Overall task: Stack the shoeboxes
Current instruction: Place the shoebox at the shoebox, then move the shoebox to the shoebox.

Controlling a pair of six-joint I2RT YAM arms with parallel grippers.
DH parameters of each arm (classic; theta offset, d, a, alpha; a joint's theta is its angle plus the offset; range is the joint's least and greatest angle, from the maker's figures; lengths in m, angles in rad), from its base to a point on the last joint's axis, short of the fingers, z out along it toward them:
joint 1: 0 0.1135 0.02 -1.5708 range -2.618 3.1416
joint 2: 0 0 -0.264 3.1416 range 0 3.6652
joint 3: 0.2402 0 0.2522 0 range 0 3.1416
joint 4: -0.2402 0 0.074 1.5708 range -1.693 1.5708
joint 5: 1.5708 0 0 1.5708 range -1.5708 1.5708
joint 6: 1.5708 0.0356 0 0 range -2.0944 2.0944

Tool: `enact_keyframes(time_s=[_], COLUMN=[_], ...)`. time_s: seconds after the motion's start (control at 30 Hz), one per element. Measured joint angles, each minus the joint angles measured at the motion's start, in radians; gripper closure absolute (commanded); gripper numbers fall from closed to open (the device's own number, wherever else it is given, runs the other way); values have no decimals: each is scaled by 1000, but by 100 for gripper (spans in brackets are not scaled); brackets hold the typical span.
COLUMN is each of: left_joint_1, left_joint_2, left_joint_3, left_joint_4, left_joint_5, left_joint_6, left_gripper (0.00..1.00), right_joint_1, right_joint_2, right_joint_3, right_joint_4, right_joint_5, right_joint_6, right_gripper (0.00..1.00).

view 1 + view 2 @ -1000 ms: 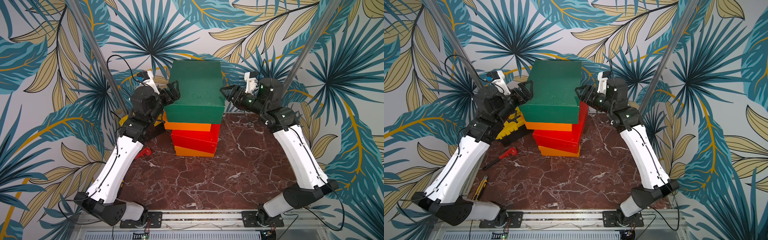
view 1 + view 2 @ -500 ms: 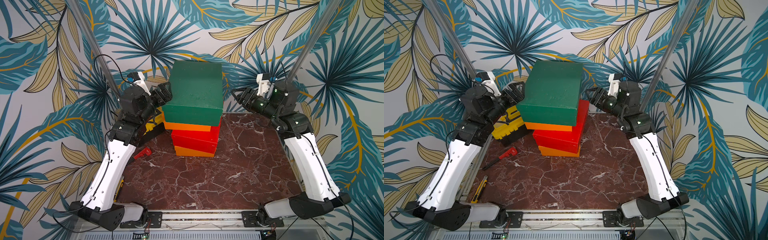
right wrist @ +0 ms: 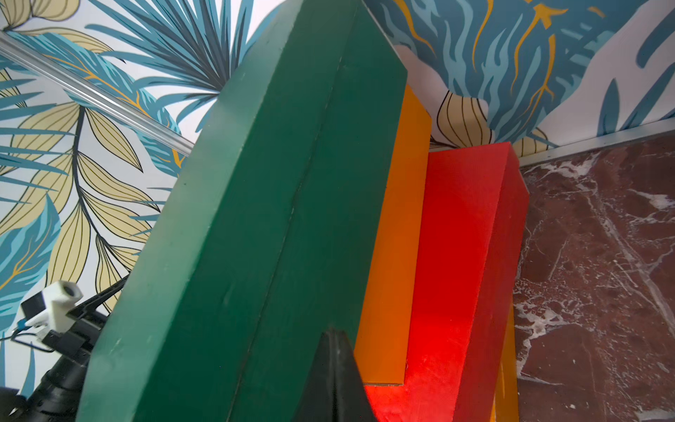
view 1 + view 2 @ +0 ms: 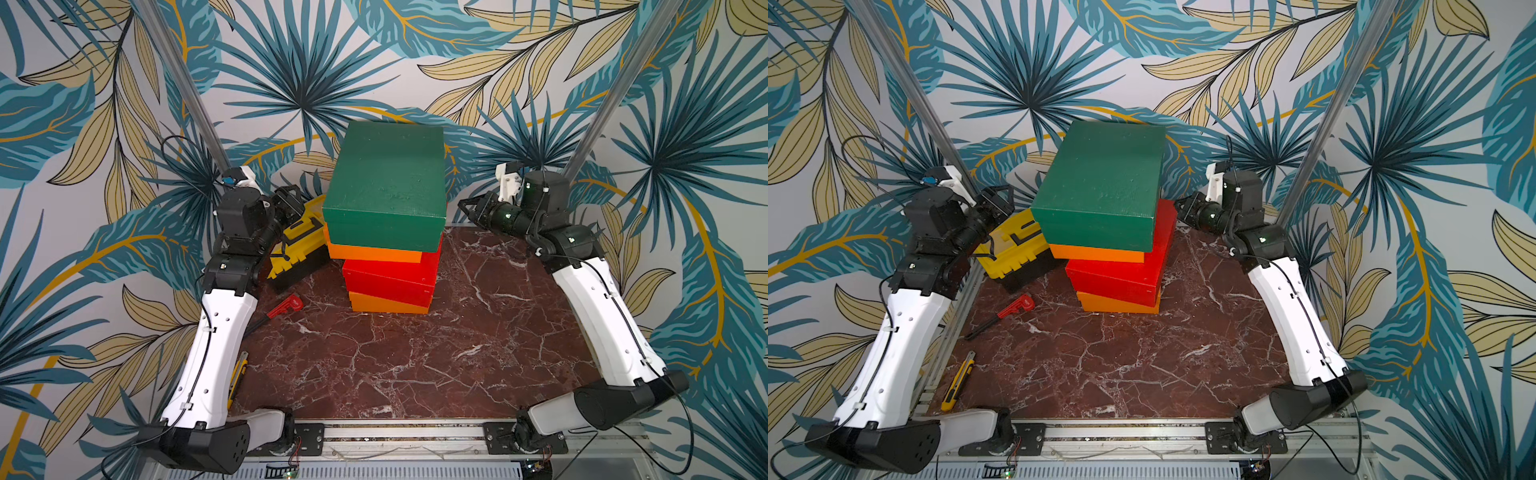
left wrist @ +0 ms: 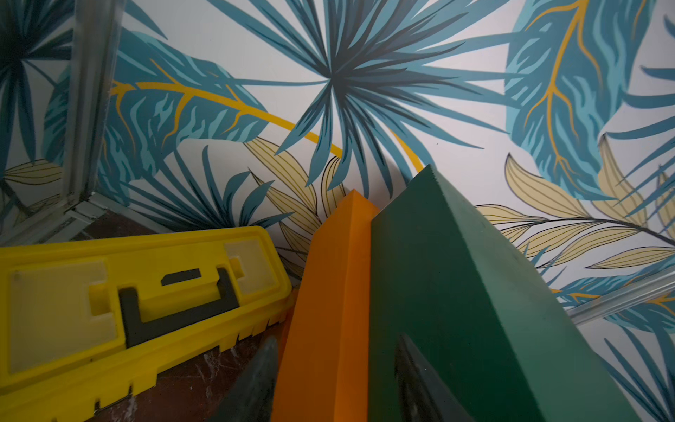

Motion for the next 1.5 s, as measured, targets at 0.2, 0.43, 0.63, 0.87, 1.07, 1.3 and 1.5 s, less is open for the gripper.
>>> enact_keyframes(time_s=[0.2,0.43,0.63,0.87,1.07,1.3,1.5], left_joint_1=[11,11,11,12,12,8,-31], left_joint_2=[78,120,150,151,151,179,204], left_joint_3=[-18,-33,-35,-90,-134,-135,-155], left_joint_4=[0,18,29,36,35,53,55], left_joint_5=[57,132,178,179,157,225,246], left_joint_6=[-32,-69,-94,-98,-90,-111,-119], left_gripper=[55,55,62,88,90,93,93], right_joint_1=[27,59,61,55,45,47,61], right_joint_2=[86,98,106,85,85,99,105], right_joint_3=[-12,-12,-13,-106,-173,-228,-299], right_joint_4=[8,29,33,46,64,167,234], right_joint_5=[-59,-83,-68,-16,-11,-71,-101], right_joint_6=[4,5,3,-8,-3,41,73], right_gripper=[100,100,100,100,100,100,100])
